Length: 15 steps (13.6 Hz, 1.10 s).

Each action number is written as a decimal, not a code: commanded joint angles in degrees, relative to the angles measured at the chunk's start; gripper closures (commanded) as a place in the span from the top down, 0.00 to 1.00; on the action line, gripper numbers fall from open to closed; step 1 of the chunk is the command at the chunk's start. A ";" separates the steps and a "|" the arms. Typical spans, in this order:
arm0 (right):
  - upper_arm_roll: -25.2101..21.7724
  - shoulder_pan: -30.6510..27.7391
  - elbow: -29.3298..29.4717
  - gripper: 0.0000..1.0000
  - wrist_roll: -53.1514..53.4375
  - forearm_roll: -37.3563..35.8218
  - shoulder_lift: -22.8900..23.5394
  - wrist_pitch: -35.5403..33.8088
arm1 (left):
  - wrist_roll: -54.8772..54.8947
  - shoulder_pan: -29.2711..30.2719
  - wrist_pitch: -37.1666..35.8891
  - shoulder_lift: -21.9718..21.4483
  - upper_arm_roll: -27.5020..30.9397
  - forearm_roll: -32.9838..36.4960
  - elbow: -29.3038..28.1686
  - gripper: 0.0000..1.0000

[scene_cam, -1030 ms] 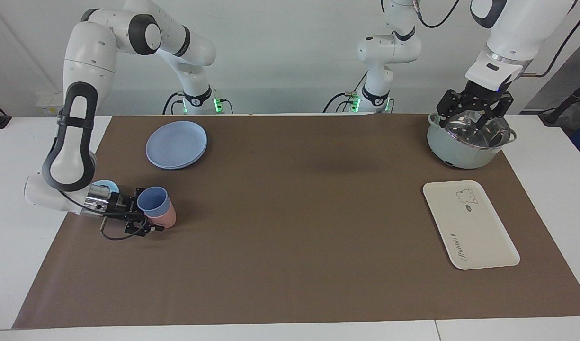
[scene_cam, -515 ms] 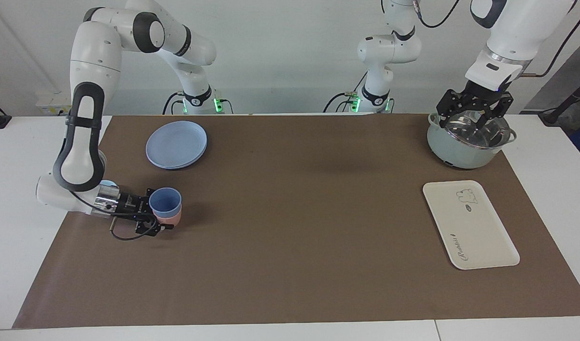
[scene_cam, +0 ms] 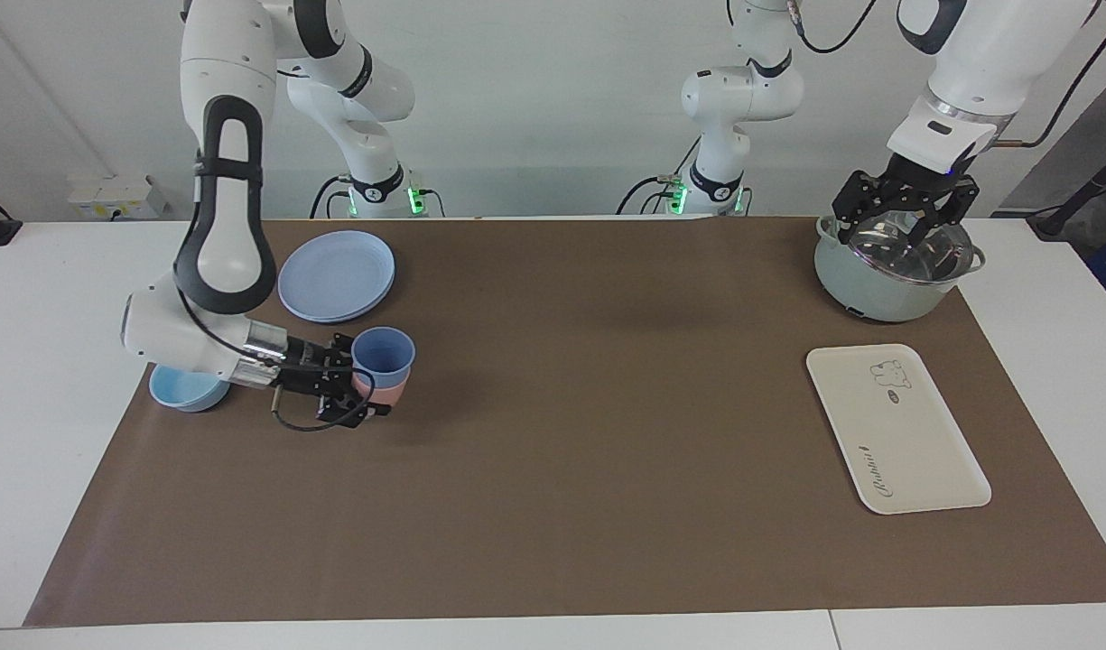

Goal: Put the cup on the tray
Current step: 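Carry the cup with the right gripper toward the table center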

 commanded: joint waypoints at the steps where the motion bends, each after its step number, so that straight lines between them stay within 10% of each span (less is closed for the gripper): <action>1: -0.09 7.31 -3.42 0.00 3.97 1.71 -4.79 6.17 | 0.23 0.18 0.00 -1.22 -0.05 0.79 -1.16 1.00; 15: 0.09 27.82 1.49 0.00 27.43 1.02 -10.34 19.29 | -0.12 -0.69 -2.27 -1.48 -0.40 0.79 -1.16 1.00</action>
